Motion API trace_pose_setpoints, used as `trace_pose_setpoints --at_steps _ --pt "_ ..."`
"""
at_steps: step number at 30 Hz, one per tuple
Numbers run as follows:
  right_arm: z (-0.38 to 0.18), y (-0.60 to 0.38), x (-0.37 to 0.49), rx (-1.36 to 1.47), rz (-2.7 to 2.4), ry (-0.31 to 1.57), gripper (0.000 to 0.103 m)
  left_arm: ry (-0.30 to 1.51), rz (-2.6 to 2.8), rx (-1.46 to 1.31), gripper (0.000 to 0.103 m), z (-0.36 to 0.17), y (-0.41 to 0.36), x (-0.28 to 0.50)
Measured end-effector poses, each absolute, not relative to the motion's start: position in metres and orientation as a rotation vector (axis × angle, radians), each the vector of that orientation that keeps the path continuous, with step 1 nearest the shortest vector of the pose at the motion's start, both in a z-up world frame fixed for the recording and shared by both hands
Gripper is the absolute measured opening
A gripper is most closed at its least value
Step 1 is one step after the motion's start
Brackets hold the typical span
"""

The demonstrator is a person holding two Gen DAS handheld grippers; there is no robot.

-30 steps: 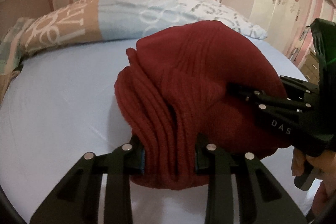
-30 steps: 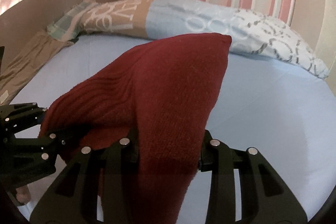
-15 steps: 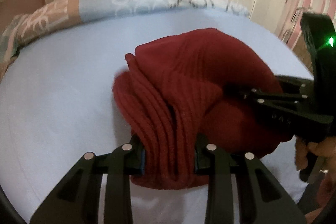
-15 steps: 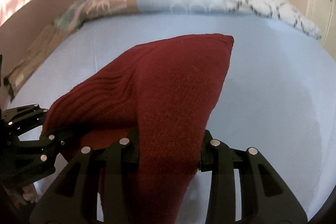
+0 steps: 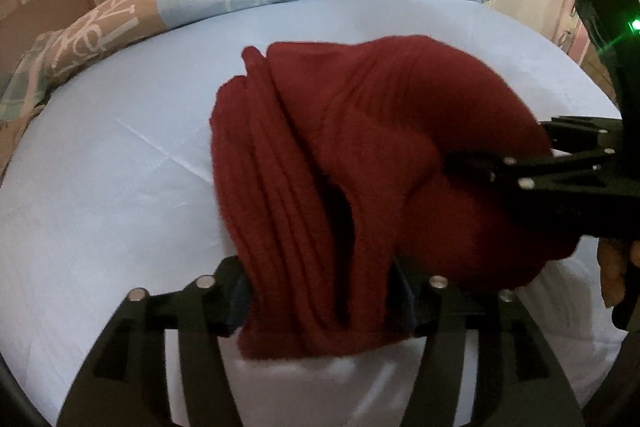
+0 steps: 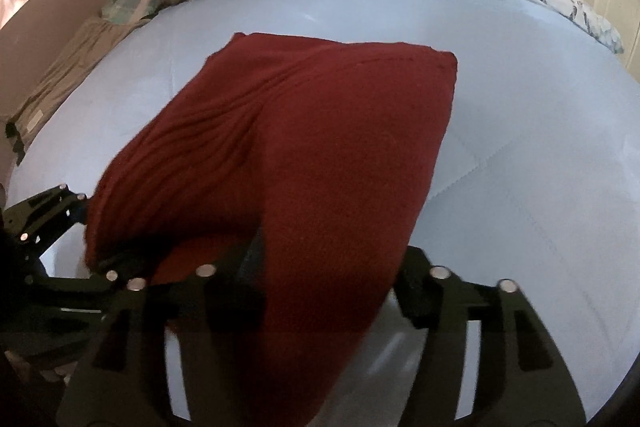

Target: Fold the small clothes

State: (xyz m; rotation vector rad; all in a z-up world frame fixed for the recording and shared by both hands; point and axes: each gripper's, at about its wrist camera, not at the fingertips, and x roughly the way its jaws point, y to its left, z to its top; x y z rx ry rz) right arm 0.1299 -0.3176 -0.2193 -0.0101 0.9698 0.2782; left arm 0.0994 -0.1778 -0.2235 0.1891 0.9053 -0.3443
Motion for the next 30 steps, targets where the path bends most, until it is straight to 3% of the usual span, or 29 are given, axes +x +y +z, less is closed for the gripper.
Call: trace_pose_setpoints --at_steps 3,6,12,17,30 --pt "-0.199 -0.315 0.111 -0.024 0.294 0.942 0.094 0.909 -0.371 0.164 0.066 -0.21 -0.17 0.087" --pt "-0.179 -0.314 0.091 -0.048 0.267 0.886 0.099 0.887 -0.384 0.149 0.072 -0.193 -0.156 0.069" --pt "-0.181 -0.303 0.084 -0.116 0.101 0.9 0.098 0.876 -0.353 0.087 0.074 -0.181 -0.139 0.078" --pt "-0.209 -0.304 0.096 -0.151 0.069 1.009 0.09 0.99 -0.304 0.13 0.076 -0.217 -0.132 0.111" --pt "-0.244 -0.323 0.098 -0.167 0.046 1.03 0.094 0.964 -0.326 0.192 0.077 -0.244 -0.118 0.11"
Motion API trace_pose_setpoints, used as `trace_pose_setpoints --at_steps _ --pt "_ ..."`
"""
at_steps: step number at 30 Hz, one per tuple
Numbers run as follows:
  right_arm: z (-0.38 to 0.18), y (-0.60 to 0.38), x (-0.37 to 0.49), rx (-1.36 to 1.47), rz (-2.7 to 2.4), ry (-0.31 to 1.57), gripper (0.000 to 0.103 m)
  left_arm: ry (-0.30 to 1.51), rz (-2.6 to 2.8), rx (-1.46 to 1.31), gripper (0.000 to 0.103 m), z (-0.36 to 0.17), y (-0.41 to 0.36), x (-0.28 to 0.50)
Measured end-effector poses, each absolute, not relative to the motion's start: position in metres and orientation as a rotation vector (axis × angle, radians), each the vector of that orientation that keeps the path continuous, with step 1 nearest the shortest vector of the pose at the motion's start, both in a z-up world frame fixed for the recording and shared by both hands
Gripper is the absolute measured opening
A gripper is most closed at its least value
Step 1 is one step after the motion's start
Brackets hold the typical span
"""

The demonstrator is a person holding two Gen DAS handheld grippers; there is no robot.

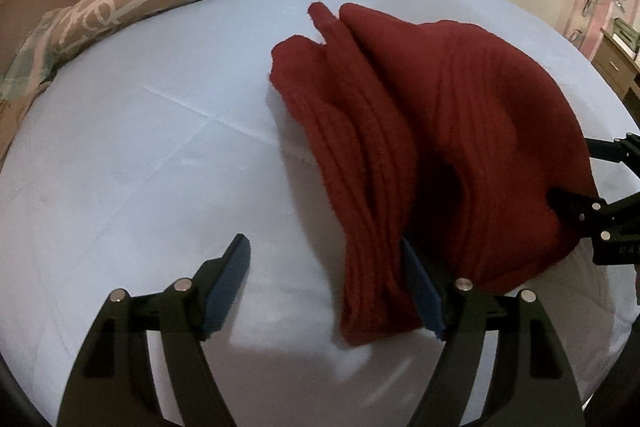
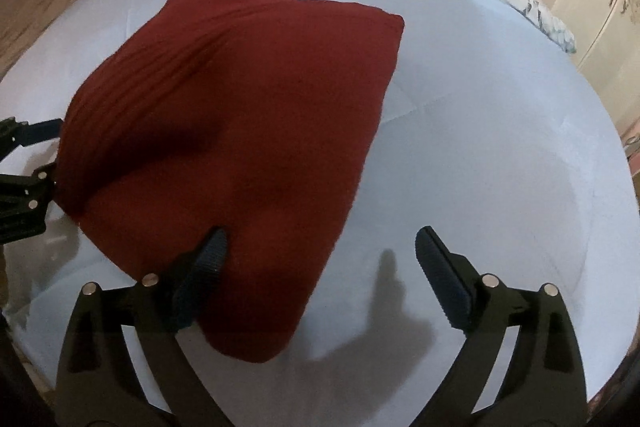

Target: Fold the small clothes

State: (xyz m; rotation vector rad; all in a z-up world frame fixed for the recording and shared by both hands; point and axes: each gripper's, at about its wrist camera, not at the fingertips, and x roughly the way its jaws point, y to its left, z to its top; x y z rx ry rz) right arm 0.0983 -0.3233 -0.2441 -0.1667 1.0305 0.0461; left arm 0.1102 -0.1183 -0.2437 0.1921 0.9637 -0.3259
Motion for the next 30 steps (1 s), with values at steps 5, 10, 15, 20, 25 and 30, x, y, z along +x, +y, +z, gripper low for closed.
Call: trace_pose_setpoints --at_steps 5,10,15,20,25,30 --pt "-0.214 -0.315 0.083 -0.116 0.113 0.945 0.092 0.954 -0.346 0.142 0.079 -0.228 -0.112 0.104" --pt "-0.172 -0.305 0.06 -0.054 0.142 0.827 0.099 0.916 -0.308 0.125 0.086 -0.199 -0.102 0.082" --pt "-0.147 -0.296 0.039 0.037 0.102 0.769 0.1 0.875 -0.228 0.106 0.097 -0.171 -0.086 0.053" --pt "-0.15 -0.279 0.016 0.051 0.081 0.745 0.1 0.828 -0.171 0.119 0.097 -0.149 -0.076 0.025" --pt "-0.159 -0.273 0.001 0.098 0.07 0.742 0.1 0.791 -0.115 0.12 0.097 -0.134 -0.068 0.0" --pt "-0.159 -0.27 -0.017 0.109 0.055 0.719 0.1 0.771 -0.094 0.106 0.097 -0.13 -0.061 -0.018"
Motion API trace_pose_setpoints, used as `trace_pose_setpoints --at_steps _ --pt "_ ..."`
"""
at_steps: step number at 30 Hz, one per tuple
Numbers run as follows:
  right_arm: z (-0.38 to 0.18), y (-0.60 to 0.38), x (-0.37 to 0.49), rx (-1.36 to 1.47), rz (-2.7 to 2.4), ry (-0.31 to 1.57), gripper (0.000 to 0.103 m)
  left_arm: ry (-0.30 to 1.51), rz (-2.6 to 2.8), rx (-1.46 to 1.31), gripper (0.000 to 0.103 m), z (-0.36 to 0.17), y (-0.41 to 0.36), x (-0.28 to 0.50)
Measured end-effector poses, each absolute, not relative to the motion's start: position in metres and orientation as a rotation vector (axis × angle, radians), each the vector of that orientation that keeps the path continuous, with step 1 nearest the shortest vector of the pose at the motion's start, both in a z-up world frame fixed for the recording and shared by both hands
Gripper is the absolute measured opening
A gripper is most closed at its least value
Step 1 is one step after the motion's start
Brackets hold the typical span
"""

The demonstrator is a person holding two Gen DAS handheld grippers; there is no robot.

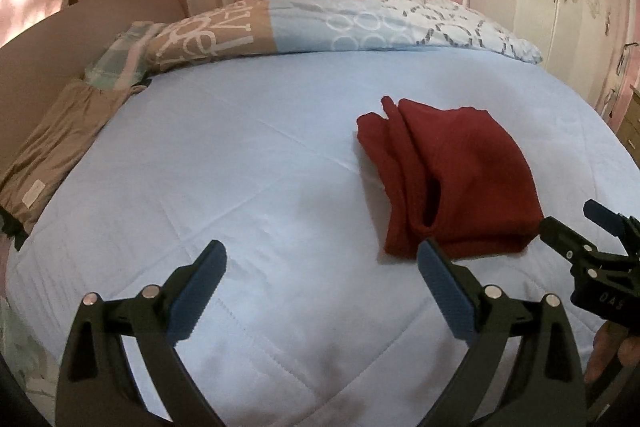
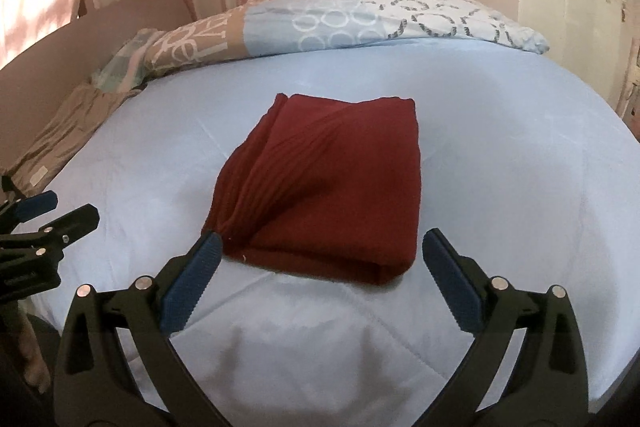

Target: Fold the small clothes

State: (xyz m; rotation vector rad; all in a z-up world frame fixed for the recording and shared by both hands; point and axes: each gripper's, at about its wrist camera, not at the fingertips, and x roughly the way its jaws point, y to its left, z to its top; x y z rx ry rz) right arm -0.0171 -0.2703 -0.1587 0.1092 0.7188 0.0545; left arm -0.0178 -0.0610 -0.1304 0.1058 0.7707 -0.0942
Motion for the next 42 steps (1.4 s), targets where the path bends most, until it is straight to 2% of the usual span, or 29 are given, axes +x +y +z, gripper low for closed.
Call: trace_pose_setpoints --at_steps 6,14,15,20,42 --pt "-0.151 -0.269 -0.032 0.094 0.037 0.669 0.1 0.753 -0.089 0.107 0.097 -0.128 -0.057 -0.031" --pt "-0.129 -0.269 -0.05 0.102 0.046 0.598 0.1 0.617 -0.054 0.145 0.097 -0.107 -0.057 -0.053" --pt "-0.127 -0.269 -0.053 0.102 0.041 0.596 0.1 0.594 -0.051 0.154 0.102 -0.102 -0.058 -0.059" --pt "-0.115 -0.263 -0.065 0.088 0.012 0.576 0.1 0.506 -0.007 0.177 0.102 -0.081 -0.058 -0.082" --pt "-0.06 -0.245 -0.103 0.01 -0.146 0.493 0.1 0.475 -0.053 0.072 0.102 -0.035 -0.036 -0.107"
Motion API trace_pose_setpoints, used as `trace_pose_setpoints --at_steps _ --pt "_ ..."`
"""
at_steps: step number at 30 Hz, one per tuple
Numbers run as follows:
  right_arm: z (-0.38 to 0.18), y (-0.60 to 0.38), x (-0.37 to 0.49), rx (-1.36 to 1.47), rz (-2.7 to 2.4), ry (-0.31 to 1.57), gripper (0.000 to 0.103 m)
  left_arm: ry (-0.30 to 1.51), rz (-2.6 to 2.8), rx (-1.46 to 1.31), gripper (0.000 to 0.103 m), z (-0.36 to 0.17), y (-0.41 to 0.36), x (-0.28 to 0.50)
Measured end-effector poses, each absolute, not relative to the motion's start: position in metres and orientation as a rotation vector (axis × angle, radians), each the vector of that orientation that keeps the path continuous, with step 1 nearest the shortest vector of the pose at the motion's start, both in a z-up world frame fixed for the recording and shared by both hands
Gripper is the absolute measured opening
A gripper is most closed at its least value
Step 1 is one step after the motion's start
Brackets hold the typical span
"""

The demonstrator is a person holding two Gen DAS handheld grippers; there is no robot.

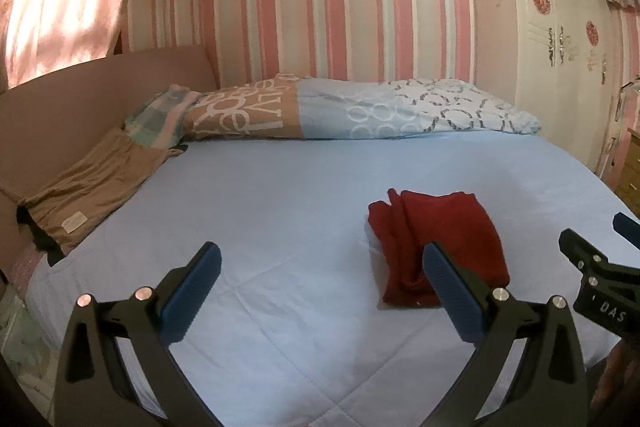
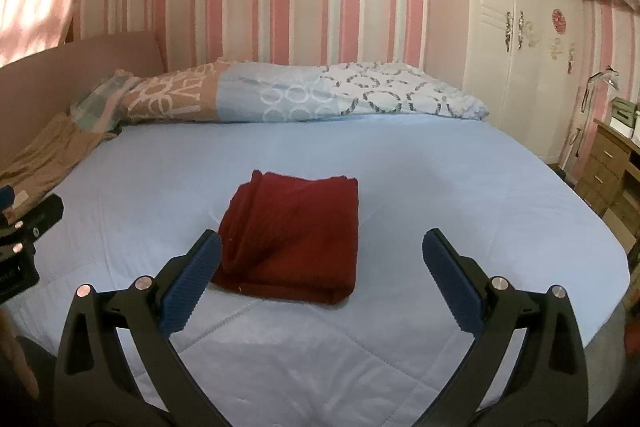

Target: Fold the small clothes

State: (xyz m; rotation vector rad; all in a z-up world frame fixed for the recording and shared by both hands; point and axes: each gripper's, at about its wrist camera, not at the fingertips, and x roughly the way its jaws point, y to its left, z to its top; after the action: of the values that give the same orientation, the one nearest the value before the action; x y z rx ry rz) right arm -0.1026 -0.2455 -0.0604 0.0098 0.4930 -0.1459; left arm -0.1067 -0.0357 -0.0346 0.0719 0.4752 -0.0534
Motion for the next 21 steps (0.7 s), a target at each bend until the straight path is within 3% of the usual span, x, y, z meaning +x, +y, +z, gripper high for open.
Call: trace_pose_setpoints --at_steps 21 --pt "-0.042 -0.236 -0.1 -0.017 -0.142 0.448 0.1 0.478 -0.044 0.061 0.102 -0.023 -0.034 -0.106"
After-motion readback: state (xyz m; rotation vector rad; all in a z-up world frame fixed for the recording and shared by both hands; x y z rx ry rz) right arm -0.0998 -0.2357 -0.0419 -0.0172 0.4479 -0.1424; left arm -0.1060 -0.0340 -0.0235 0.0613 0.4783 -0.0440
